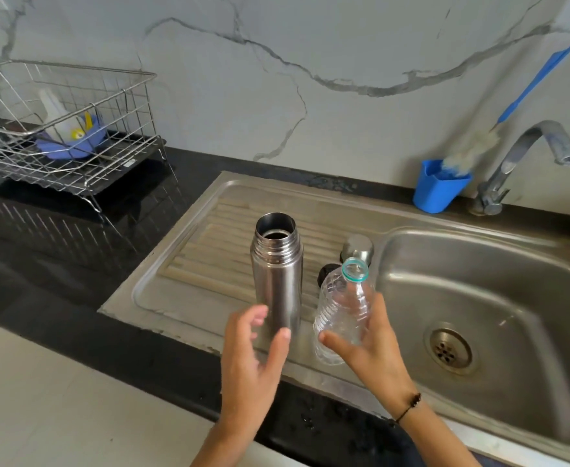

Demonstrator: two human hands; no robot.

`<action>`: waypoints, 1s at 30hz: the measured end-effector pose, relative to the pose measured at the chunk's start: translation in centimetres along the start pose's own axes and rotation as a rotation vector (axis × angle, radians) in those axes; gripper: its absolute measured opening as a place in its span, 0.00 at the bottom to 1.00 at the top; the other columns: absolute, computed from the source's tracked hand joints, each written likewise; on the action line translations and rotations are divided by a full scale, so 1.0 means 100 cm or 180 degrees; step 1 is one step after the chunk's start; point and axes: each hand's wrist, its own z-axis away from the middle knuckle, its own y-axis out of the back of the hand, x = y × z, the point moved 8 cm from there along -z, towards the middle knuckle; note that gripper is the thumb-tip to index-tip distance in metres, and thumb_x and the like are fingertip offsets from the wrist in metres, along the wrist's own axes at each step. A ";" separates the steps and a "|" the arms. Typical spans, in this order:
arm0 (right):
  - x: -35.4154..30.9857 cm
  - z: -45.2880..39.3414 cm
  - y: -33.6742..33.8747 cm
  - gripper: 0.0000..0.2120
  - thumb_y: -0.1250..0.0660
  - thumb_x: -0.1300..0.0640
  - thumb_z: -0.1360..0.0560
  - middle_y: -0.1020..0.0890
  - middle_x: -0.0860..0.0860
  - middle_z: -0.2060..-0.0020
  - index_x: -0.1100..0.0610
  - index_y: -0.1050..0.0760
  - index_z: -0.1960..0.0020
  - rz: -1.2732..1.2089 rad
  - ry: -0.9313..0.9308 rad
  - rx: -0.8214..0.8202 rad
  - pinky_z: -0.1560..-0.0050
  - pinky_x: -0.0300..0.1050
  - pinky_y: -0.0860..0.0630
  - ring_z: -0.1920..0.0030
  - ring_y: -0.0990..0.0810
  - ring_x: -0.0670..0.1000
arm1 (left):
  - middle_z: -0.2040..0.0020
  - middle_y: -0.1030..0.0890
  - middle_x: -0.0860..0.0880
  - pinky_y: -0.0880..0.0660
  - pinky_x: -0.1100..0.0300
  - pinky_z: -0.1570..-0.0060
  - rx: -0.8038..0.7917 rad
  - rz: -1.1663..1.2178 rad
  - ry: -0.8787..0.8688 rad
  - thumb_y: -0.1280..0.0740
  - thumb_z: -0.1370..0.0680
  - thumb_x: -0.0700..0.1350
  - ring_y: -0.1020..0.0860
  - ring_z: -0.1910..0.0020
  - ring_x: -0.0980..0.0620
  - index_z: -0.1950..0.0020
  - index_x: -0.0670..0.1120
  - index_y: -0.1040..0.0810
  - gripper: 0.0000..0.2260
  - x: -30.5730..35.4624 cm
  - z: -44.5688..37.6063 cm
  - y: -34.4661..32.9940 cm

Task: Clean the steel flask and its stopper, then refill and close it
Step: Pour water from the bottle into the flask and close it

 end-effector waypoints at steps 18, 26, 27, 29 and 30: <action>0.046 0.009 0.020 0.15 0.38 0.59 0.26 0.22 0.53 0.48 0.53 0.30 0.40 0.2493 -0.0375 -0.0701 0.54 0.42 0.29 0.47 0.23 0.56 | 0.30 0.38 0.61 0.42 0.76 0.36 -0.1225 0.0372 -0.0110 0.31 0.32 0.61 0.39 0.31 0.68 0.29 0.60 0.47 0.37 0.033 0.000 -0.074; 0.068 0.017 -0.003 0.14 0.41 0.50 0.23 0.25 0.52 0.47 0.54 0.28 0.40 0.3479 -0.0621 -0.0848 0.51 0.45 0.25 0.48 0.22 0.56 | 0.29 0.34 0.54 0.41 0.73 0.33 -0.1323 0.0372 -0.0132 0.32 0.30 0.59 0.37 0.29 0.63 0.29 0.59 0.46 0.35 0.031 -0.002 -0.084; 0.065 0.016 -0.001 0.13 0.41 0.51 0.23 0.24 0.53 0.48 0.54 0.27 0.42 0.3383 -0.0599 -0.0823 0.52 0.45 0.25 0.49 0.22 0.56 | 0.29 0.33 0.52 0.40 0.73 0.33 -0.1334 0.0376 -0.0121 0.33 0.30 0.59 0.36 0.29 0.61 0.28 0.58 0.46 0.35 0.031 -0.002 -0.084; 0.047 0.008 0.015 0.10 0.37 0.51 0.25 0.21 0.52 0.52 0.55 0.24 0.47 0.2997 -0.0539 -0.0630 0.55 0.44 0.27 0.53 0.21 0.55 | 0.29 0.32 0.52 0.39 0.72 0.33 -0.1335 0.0385 -0.0121 0.33 0.30 0.59 0.34 0.30 0.59 0.27 0.55 0.45 0.35 0.030 -0.003 -0.083; 0.030 0.001 0.028 0.09 0.34 0.51 0.27 0.20 0.51 0.55 0.55 0.23 0.50 0.2725 -0.0460 -0.0427 0.57 0.41 0.28 0.55 0.21 0.54 | 0.29 0.32 0.53 0.39 0.71 0.33 -0.1331 0.0401 -0.0125 0.32 0.30 0.59 0.34 0.30 0.60 0.27 0.55 0.45 0.36 0.031 -0.003 -0.082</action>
